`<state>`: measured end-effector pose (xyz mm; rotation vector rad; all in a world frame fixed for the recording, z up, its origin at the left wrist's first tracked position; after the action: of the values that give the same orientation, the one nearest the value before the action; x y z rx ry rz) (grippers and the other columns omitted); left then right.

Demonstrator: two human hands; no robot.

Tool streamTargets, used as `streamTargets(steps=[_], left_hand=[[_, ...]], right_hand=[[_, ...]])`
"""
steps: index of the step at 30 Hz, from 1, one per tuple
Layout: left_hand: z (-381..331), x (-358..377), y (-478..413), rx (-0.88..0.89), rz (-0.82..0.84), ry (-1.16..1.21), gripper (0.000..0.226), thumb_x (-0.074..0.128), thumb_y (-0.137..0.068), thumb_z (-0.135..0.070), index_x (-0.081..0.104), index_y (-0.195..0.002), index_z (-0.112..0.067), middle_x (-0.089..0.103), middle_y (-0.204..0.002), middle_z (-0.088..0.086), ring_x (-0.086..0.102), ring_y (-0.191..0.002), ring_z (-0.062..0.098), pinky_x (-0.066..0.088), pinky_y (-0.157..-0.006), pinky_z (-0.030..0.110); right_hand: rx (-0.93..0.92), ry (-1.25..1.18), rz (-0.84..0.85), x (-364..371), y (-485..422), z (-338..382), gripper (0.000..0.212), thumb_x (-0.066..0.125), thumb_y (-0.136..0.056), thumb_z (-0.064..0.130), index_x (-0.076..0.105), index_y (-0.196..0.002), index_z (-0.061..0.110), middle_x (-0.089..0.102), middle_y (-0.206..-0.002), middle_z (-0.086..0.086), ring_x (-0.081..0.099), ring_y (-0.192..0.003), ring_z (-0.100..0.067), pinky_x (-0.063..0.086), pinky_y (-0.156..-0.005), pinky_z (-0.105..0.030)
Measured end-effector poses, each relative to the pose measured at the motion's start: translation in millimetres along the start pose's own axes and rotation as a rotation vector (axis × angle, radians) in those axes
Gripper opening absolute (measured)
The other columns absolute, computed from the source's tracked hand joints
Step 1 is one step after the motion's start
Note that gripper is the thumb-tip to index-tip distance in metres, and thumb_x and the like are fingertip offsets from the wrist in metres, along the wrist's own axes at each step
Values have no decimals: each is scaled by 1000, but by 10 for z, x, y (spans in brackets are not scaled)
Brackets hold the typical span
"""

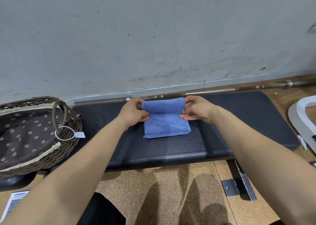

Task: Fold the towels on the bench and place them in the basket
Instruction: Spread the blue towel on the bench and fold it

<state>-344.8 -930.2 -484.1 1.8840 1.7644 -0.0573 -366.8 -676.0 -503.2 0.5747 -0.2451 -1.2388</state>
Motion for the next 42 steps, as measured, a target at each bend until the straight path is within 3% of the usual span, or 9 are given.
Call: streamTargets(steps=[8, 13, 18, 21, 25, 30, 33, 37, 42], left_hand=[[-85, 53, 233, 307, 90, -397, 29, 62, -77, 0, 58, -92, -25, 66, -98, -5, 66, -86, 17, 55, -81, 36], [-2, 79, 315, 371, 137, -507, 31, 65, -73, -11, 53, -88, -35, 57, -100, -6, 59, -93, 17, 52, -85, 43], [55, 136, 412, 439, 160, -544, 22, 68, -76, -43, 48, -84, -38, 54, -107, -16, 53, -110, 11, 47, -90, 34], [38, 167, 444, 433, 45, -569, 30, 44, -89, -61, 51, -79, -34, 54, -104, -16, 55, -103, 10, 47, -85, 35], [-170, 346, 559, 305, -202, -800, 51, 26, -98, -60, 51, -69, -27, 56, -94, -10, 57, -83, 17, 43, -77, 34], [-528, 501, 535, 186, -385, -1247, 51, 38, -94, -57, 68, -106, -18, 61, -116, 7, 51, -111, 30, 33, -95, 47], [-609, 663, 392, 323, -297, -1119, 41, 46, -94, -48, 56, -118, -16, 58, -122, 6, 52, -115, 26, 37, -92, 42], [-255, 918, 236, 320, -95, -990, 49, 20, -104, -46, 46, -137, -21, 45, -148, 0, 31, -144, 20, 19, -117, 49], [-144, 935, 258, 363, -160, -1017, 51, 21, -103, -44, 32, -150, -27, 21, -163, 3, 11, -153, 23, 9, -121, 52]], right_hand=[[-200, 252, 9, 5, 159, 38, 33, 55, -79, -21, 60, -85, 11, 64, -87, -7, 64, -76, -19, 54, -66, -23], [-286, 314, -24, 24, 296, 15, 27, 56, -82, -10, 65, -75, 15, 73, -106, -13, 69, -97, -24, 55, -89, -35], [-300, 267, -82, 93, 373, -50, 31, 67, -92, 21, 61, -62, 20, 72, -98, 4, 65, -92, -15, 49, -83, -29], [-369, 482, -171, 148, 451, -41, 30, 80, -83, 34, 60, -68, 16, 71, -102, 4, 67, -97, -6, 49, -86, -30], [-476, 674, -247, 281, 573, -12, 32, 80, -81, 31, 51, -77, 20, 64, -96, -1, 59, -84, -20, 50, -77, -37], [-460, 947, -406, 313, 661, 9, 31, 74, -83, 47, 48, -82, 29, 60, -94, 14, 45, -90, -19, 41, -76, -35], [-450, 1009, -416, 326, 671, 48, 30, 71, -84, 49, 49, -84, 29, 61, -97, 13, 44, -93, -20, 38, -77, -36], [-368, 1079, -387, 348, 687, 57, 26, 67, -87, 49, 51, -88, 29, 62, -100, 11, 48, -99, -22, 40, -81, -38], [-365, 969, -445, 510, 653, 456, 25, 50, -92, 31, 60, -113, 23, 68, -111, -2, 56, -108, -29, 44, -85, -39]])
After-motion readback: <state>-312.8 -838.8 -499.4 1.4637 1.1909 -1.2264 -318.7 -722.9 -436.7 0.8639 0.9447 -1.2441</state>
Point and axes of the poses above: each hand's wrist, its own y-axis away from the middle knuckle, its own x-axis out of the palm, z = x × y, the point moved 7 cm from there along -y, towards the middle knuckle
